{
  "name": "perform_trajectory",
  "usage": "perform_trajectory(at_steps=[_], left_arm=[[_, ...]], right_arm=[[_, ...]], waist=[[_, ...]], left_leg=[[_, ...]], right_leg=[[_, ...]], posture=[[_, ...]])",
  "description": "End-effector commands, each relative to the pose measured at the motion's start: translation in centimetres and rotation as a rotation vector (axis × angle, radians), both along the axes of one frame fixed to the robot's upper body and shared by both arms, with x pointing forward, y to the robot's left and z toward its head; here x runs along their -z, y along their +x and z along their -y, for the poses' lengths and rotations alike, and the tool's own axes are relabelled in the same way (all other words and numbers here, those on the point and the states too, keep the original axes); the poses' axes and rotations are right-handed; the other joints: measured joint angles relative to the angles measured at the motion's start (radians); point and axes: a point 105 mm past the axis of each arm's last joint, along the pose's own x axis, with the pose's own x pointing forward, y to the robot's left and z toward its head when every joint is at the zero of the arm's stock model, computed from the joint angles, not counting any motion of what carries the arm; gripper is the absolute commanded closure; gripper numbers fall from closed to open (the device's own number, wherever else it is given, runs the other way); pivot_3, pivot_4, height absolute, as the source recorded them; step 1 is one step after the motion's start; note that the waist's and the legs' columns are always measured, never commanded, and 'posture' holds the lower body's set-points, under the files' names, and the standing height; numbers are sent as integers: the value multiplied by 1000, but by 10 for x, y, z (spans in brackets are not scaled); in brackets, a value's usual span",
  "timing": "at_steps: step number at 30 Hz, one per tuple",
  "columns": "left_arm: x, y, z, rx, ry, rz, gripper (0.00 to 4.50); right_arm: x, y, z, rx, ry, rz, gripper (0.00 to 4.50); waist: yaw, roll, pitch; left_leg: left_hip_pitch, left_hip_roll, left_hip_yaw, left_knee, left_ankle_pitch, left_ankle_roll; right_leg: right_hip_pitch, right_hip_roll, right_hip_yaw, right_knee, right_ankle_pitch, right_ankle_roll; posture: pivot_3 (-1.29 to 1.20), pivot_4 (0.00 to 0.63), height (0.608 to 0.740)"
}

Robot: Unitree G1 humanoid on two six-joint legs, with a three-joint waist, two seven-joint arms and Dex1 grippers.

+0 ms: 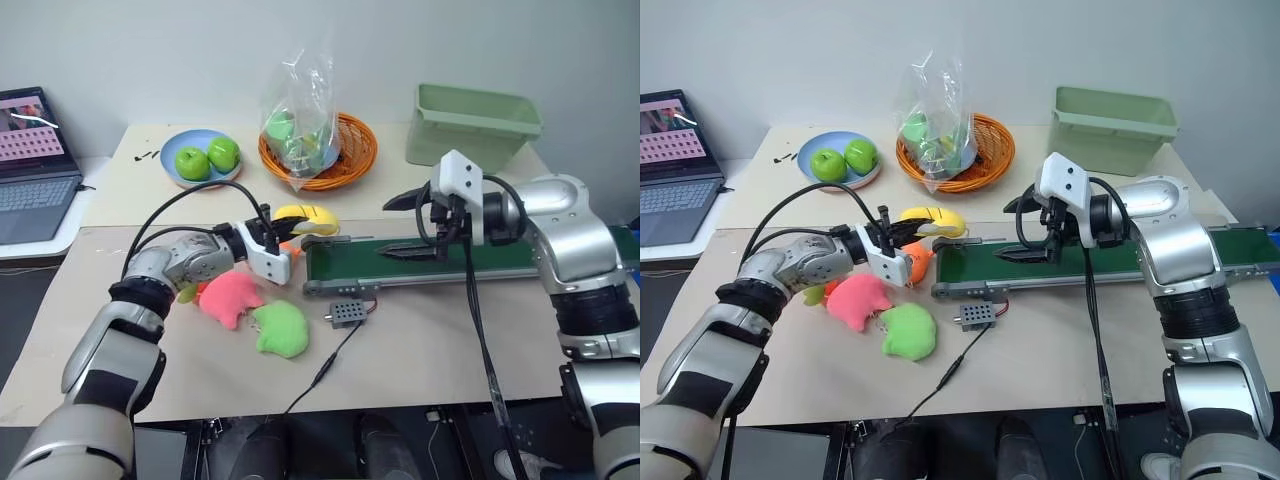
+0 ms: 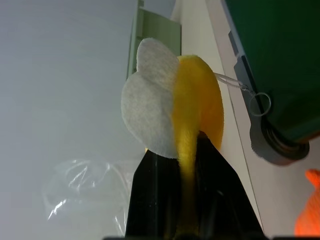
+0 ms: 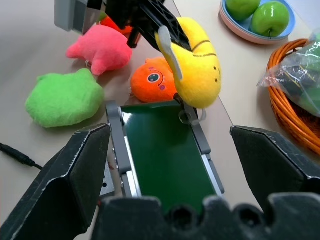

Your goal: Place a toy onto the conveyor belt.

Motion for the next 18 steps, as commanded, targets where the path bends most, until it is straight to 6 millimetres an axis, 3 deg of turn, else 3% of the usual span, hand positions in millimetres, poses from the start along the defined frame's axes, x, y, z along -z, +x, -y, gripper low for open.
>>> perform_trajectory(at_steps=[1, 16, 18], left_arm=[[0, -3, 19, 63, 10, 18, 4431], [23, -11, 25, 110, 62, -25, 4431], [31, -14, 23, 117, 87, -71, 3861]], right_arm=[[-20, -7, 2, 16, 37, 74, 0], [-15, -9, 8, 47, 27, 52, 0], [-15, -8, 7, 43, 24, 53, 0]], waist=[[1, 0, 0], [5, 0, 0], [5, 0, 0]], left_leg=[[0, 0, 0, 0, 0, 0], [-1, 0, 0, 2, 0, 1], [-1, 0, 0, 2, 0, 1]], right_leg=[[0, 0, 0, 0, 0, 0], [0, 0, 0, 0, 0, 1], [0, 0, 0, 0, 0, 1]], posture=[[0, 150, 740], [0, 150, 740], [0, 150, 740]])
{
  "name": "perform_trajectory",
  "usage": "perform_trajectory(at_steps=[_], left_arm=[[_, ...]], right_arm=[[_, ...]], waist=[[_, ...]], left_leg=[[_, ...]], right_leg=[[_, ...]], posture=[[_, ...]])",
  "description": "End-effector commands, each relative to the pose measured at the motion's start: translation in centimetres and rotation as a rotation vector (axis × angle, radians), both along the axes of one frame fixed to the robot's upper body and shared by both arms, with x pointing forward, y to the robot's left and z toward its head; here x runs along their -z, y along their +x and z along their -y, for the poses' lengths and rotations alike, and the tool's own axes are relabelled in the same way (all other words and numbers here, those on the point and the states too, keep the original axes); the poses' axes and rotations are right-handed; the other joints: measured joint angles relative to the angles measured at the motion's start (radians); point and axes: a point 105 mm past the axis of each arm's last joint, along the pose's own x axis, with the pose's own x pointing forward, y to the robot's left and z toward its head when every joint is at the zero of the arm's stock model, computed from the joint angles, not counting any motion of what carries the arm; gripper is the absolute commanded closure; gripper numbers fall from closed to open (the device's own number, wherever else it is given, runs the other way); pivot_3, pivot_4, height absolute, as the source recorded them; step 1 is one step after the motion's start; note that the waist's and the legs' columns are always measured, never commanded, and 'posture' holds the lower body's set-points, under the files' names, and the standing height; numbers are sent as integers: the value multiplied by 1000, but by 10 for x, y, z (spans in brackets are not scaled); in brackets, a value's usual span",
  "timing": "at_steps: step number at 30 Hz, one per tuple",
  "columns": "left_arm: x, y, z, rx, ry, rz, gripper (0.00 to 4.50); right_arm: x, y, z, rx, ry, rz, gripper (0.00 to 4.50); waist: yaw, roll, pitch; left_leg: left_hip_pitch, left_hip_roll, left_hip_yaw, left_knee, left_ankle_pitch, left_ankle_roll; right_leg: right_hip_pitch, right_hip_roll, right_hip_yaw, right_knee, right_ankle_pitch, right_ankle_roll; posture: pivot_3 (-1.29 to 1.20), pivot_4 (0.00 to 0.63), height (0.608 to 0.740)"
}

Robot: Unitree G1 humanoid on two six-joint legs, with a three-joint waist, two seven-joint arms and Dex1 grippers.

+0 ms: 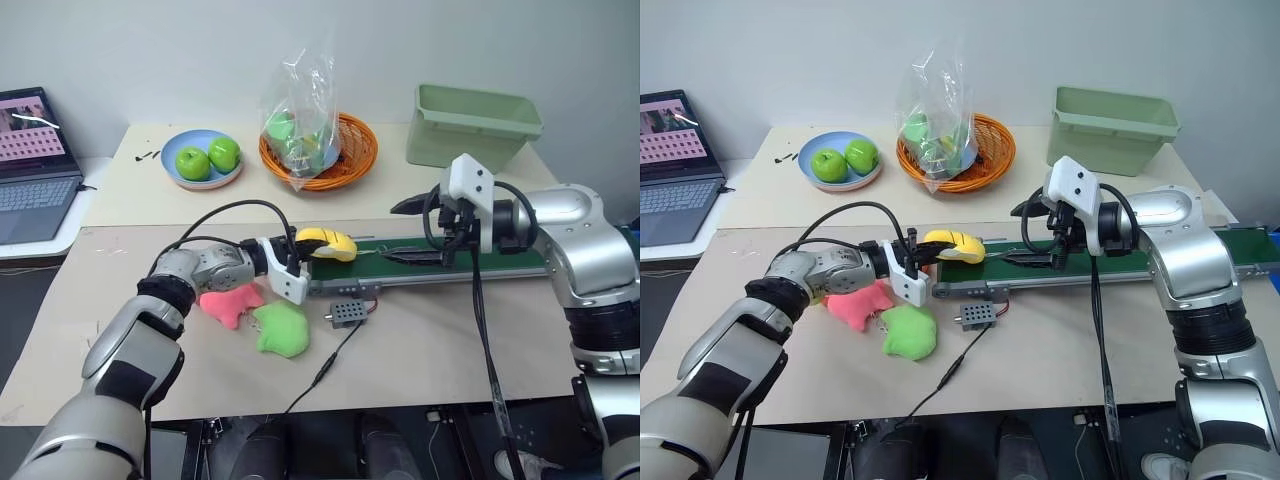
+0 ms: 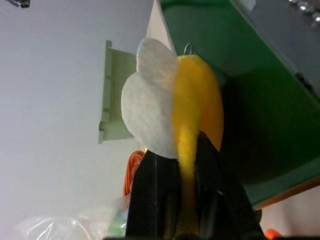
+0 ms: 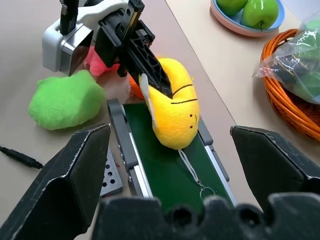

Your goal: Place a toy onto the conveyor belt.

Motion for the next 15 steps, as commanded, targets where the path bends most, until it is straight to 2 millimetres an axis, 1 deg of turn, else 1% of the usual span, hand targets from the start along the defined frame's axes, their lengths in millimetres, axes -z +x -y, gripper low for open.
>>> perform_trajectory(at_steps=[1, 3, 5, 6, 7, 8, 9, 11, 15], left_arm=[[1, -5, -1, 28, 15, -32, 3552], [2, -6, -2, 25, 15, -47, 2902], [1, -6, -2, 24, 6, -57, 2050], [0, -6, -2, 23, -1, -59, 1741], [-2, -6, -2, 19, -10, -65, 1277], [-3, -5, -3, 12, -20, -72, 1048], [-4, -5, -3, 7, -26, -79, 525], [-6, -4, -4, 0, -38, -91, 43], [-18, 0, -9, -44, -141, -156, 43]], right_arm=[[-15, 0, 1, -6, 2, 62, 0], [-15, 0, 0, -9, 1, 62, 0], [-15, 1, 0, -11, -1, 62, 0], [-15, 1, 0, -12, -3, 62, 0], [-15, 2, 0, -13, -4, 63, 0], [-15, 3, 0, -14, -5, 65, 0], [-15, 3, 0, -14, -6, 66, 0], [-15, 4, -1, -18, -6, 66, 0], [-15, 6, -3, -29, -7, 67, 0]], waist=[[0, 0, 0], [0, 0, 0], [0, 0, 0], [0, 0, 0], [0, 0, 0], [0, 0, 0], [-1, 0, 0], [-2, 0, 0], [-5, 0, 0]], left_leg=[[0, 0, 0, 0, 0, 0], [0, 0, 0, 0, 0, 0], [0, 0, 0, 0, 0, 0], [0, 0, 0, 0, 0, 0], [0, 0, 0, 1, 0, 0], [0, 0, 0, 1, 0, 0], [0, 0, 0, 1, 0, 0], [0, 0, 0, 3, 0, 1], [0, 0, 0, 7, -1, 2]], right_leg=[[0, 0, 0, 0, 0, 0], [0, 0, 0, 0, 0, 0], [0, 0, 0, 0, 0, 0], [0, 0, 0, 0, 0, 0], [0, 0, 0, 0, 0, 0], [0, 0, 0, 0, 0, 0], [0, 0, 0, 1, 0, 0], [0, 0, 0, 1, 0, 0], [0, 0, 1, 5, -1, 1]], posture=[[0, 150, 740], [0, 150, 740], [0, 150, 740], [0, 150, 740], [0, 150, 740], [0, 150, 740], [0, 150, 740], [0, 150, 740], [0, 150, 740]])
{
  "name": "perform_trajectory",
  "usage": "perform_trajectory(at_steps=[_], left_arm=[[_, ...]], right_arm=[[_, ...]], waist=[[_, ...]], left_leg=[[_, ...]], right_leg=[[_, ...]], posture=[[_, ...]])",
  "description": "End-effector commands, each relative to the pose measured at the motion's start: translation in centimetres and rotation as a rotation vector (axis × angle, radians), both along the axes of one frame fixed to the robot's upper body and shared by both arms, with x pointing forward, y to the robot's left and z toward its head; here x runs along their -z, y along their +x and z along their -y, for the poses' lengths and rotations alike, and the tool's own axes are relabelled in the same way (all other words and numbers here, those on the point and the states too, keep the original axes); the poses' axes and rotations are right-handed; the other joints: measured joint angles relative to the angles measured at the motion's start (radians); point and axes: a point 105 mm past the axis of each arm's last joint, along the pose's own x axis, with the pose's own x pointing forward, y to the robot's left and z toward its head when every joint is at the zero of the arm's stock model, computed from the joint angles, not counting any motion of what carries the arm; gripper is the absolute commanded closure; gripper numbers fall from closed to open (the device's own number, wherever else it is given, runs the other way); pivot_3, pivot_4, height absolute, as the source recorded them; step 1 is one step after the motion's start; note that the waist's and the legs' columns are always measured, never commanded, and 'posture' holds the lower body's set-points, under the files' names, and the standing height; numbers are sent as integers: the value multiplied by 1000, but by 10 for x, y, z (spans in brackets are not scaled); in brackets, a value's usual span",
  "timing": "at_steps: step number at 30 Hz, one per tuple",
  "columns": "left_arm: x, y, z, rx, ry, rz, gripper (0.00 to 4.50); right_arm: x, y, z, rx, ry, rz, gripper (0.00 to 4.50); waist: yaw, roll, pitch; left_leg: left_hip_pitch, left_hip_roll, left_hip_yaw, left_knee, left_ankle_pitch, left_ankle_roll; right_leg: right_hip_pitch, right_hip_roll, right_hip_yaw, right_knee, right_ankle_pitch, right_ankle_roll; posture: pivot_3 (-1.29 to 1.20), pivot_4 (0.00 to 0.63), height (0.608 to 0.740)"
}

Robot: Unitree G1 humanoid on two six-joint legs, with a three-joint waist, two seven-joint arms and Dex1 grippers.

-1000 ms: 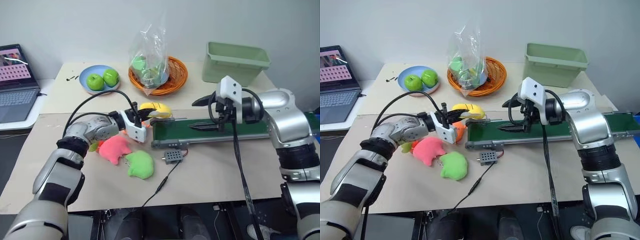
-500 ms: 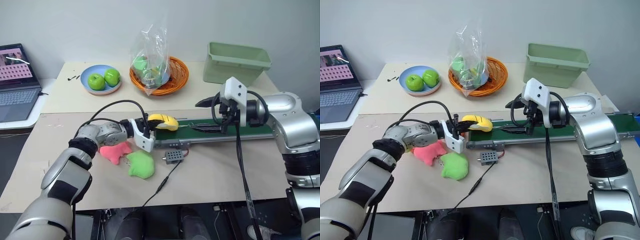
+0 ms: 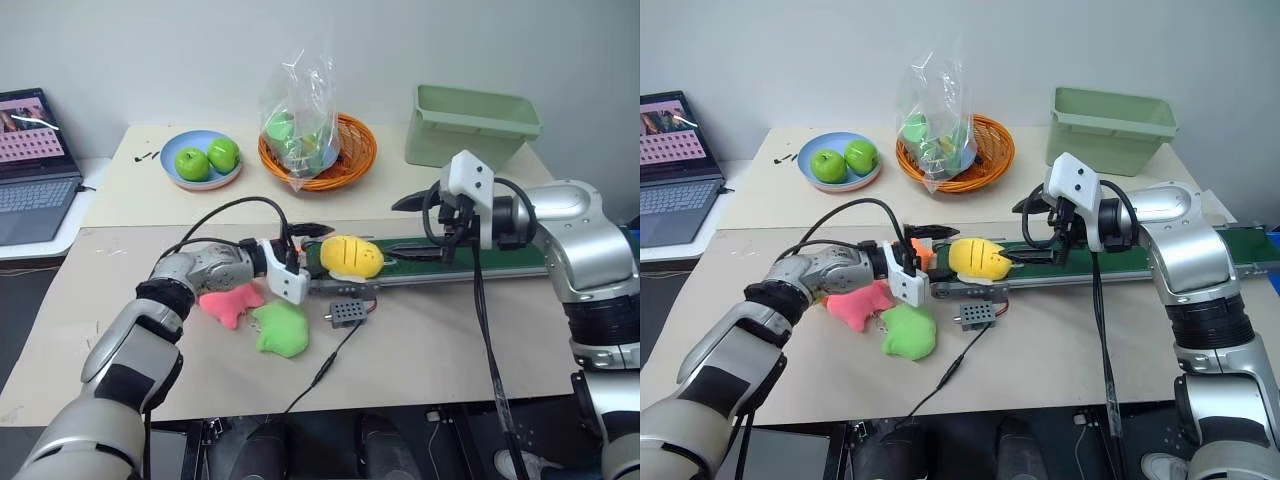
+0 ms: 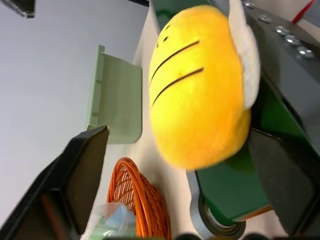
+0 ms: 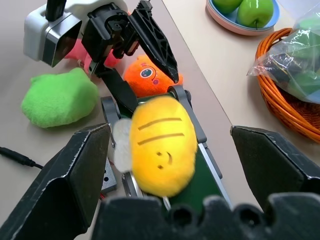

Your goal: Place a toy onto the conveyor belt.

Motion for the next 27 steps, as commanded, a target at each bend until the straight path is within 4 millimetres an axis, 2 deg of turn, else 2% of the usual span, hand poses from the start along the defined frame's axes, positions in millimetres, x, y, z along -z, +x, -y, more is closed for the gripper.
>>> perform_trajectory(at_steps=[1, 3, 7, 10, 15, 17, 22, 27], left_arm=[[-21, 5, -6, -55, -135, -52, 43], [-27, 10, -10, -108, -221, -144, 43], [-37, 10, -19, -164, -419, -465, 43], [-52, -1, -24, -146, -567, -703, 43], [-69, -29, -32, -119, -624, -969, 43], [-81, -32, -39, -150, -679, -982, 43], [-85, -41, -58, -214, -732, -965, 43], [-90, -51, -65, -229, -774, -995, 43]], right_arm=[[-15, -1, -4, -33, -1, 59, 0], [-16, 0, -2, -33, -6, 60, 0], [-17, 1, 5, -26, -35, 61, 0], [-20, 2, 10, -21, -54, 67, 0], [-26, 2, 13, -26, -35, 63, 0], [-30, -2, 12, -53, 14, 38, 0], [-46, -13, 3, -127, 144, -1, 0], [-44, -11, 0, -133, 144, -14, 0]], waist=[[0, 0, 0], [1, 0, 0], [1, 0, 0], [0, 0, 0], [-5, 0, 0], [-7, 0, 0], [-9, 0, 0], [0, 0, 0]], left_leg=[[0, 0, 0, 1, 0, 0], [-1, 0, 0, 2, 0, 0], [-2, 0, -1, 3, 0, 0], [-2, 0, -3, 3, -1, 1], [-1, 1, -5, 3, -1, 1], [0, 1, -7, 3, -1, 1], [2, 1, -10, 2, -1, 1], [2, 1, -10, 2, -1, 1]], right_leg=[[0, 0, 0, 0, 0, 0], [0, 0, 0, 1, 0, 0], [0, 0, 0, 1, 0, 0], [-1, 0, 0, 1, -1, 1], [0, 0, 1, 2, -1, 1], [0, 1, 2, 2, -1, 1], [1, 1, 3, 2, -1, 1], [2, 1, 3, 2, -1, 1]], posture=[[0, 150, 740], [0, 150, 740], [0, 150, 740], [0, 150, 740], [0, 150, 740], [0, 150, 740], [0, 150, 740], [0, 150, 740]])
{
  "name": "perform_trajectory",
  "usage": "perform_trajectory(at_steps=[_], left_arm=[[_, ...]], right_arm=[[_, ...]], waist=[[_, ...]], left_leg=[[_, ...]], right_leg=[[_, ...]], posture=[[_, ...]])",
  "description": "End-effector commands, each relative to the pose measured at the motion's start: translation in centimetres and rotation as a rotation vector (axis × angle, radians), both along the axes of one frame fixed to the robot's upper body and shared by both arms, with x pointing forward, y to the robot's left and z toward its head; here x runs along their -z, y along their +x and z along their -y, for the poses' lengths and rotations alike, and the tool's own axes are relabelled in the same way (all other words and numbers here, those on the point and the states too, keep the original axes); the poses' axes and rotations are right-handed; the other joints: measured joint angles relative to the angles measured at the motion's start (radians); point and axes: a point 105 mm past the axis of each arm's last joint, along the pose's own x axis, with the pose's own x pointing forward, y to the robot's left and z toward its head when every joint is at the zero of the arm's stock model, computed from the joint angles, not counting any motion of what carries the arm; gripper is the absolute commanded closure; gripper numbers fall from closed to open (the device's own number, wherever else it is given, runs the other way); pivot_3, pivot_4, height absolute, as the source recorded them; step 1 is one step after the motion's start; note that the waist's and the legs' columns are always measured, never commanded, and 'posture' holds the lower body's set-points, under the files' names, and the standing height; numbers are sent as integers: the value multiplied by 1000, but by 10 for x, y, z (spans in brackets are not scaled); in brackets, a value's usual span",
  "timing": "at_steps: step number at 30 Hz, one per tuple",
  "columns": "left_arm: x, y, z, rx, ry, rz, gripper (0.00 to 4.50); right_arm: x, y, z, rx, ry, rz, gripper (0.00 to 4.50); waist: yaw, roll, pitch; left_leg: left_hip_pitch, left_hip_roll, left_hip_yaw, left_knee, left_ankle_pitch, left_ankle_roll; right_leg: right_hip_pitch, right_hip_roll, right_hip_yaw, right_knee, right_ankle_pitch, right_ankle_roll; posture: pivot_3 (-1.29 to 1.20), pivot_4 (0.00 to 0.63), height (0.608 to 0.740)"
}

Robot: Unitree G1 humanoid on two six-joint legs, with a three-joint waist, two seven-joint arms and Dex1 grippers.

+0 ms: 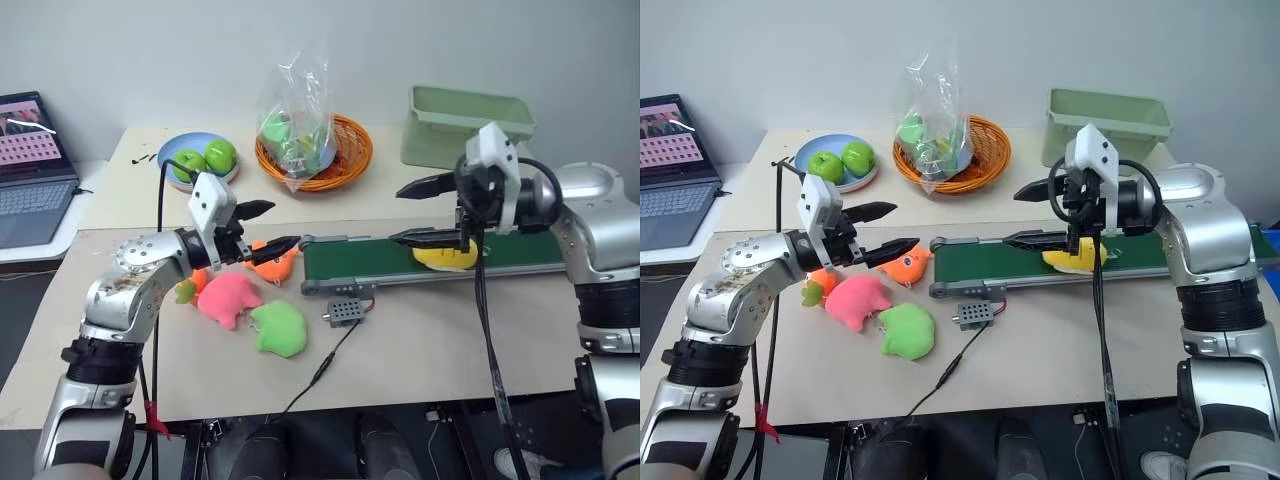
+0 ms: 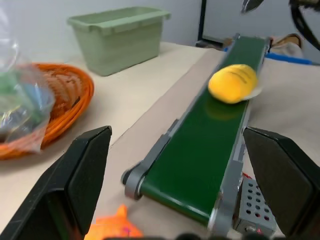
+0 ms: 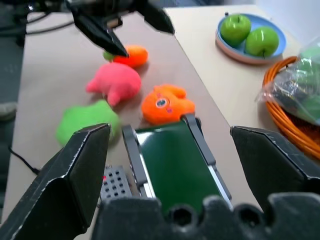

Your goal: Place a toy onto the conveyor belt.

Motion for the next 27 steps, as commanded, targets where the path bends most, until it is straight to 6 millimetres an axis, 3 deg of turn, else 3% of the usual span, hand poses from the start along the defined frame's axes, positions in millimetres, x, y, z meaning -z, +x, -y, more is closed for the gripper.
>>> perform_trajectory(at_steps=[1, 7, 27], left_arm=[[-26, -13, -2, 12, -47, 63, 43], [-29, -16, -3, -5, -38, 103, 43], [-37, -26, -8, 5, -58, 4, 43]], right_arm=[[-14, -3, -4, -28, 18, 46, 0], [-12, -4, -11, -63, 3, 47, 0], [-11, 0, -17, -78, 43, 42, 0]], waist=[[2, 0, 0], [5, 0, 0], [4, 0, 0]], left_leg=[[0, 0, 0, 0, 0, 0], [0, 0, 0, 0, 0, 0], [0, 0, 0, 0, 0, 0]], right_leg=[[0, 0, 0, 0, 0, 0], [0, 0, 0, 0, 0, 0], [0, 0, 0, 0, 0, 0]], posture=[[0, 150, 740], [0, 150, 740], [0, 150, 740]])
